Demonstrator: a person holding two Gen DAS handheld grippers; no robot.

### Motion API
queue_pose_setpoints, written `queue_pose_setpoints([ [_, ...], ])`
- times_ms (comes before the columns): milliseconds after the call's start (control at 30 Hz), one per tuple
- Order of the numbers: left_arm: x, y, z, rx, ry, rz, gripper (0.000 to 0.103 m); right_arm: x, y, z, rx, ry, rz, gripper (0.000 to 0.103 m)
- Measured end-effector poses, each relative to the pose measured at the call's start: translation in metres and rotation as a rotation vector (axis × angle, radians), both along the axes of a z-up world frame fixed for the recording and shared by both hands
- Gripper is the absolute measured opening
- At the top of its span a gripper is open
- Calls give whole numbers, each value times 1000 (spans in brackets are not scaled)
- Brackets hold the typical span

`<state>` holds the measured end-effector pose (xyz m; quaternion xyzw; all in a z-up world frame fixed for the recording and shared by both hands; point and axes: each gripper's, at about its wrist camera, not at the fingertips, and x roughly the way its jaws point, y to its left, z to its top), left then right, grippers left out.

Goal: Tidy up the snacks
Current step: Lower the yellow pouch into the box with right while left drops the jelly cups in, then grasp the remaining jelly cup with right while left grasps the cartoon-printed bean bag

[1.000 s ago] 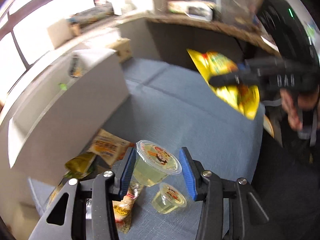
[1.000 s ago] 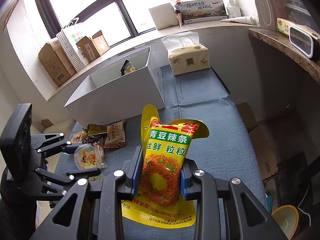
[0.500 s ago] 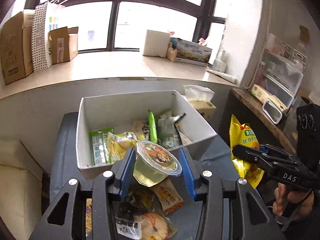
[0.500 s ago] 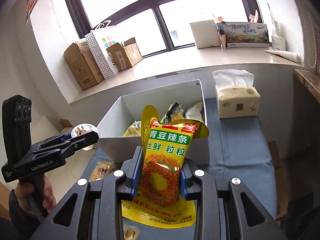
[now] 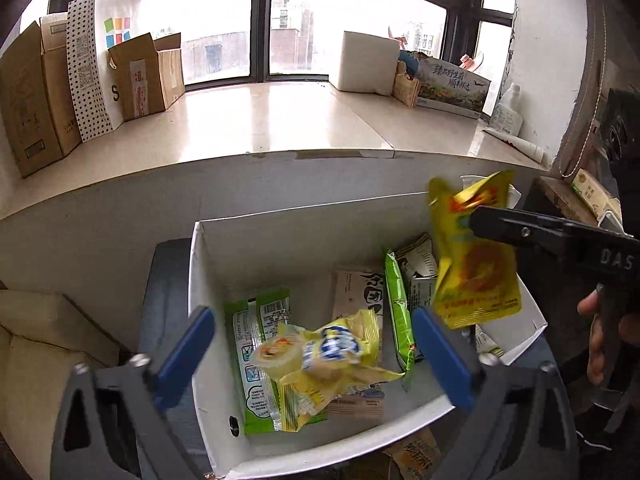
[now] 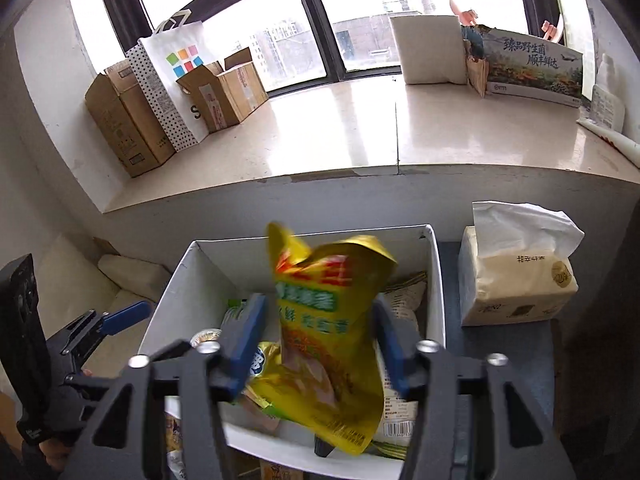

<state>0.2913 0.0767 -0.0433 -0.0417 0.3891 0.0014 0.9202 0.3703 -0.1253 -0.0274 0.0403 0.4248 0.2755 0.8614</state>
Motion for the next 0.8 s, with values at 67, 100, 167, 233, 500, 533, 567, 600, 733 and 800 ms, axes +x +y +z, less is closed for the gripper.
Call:
queue_pose_setpoints([
  [67,-5,6,2,-2,-12,14,103,-3,-5,5,37,-35,-25,103],
  [100,-9,9,3,-9,-16,15,103,-6,-9,7,58,-44,-36,103],
  [167,-15,13,5,-11,-27,14,103,-10,-14,12,71,-49,-39,103],
  [233,-17,16,5,-3,-25,20,103,-16,-15,14,53,-61,-30,103],
  [500,-53,18,9,-57,-20,-6,103,-67,-18,25,-2,-139,4,103],
  [533,-63,17,9,-60,-25,-9,103,-81,-20,27,9,-164,27,103],
  [567,-74,16,10,-62,-33,-17,103,-96,-22,28,18,-186,58,103],
  [600,-85,14,10,-58,-40,-20,103,-111,-24,27,17,-202,75,103],
  [733,-130,3,6,-34,-54,-13,103,-167,-33,10,53,-189,138,103],
  [800,-153,-4,0,-63,-51,-36,103,-191,-35,-5,78,-143,201,103],
])
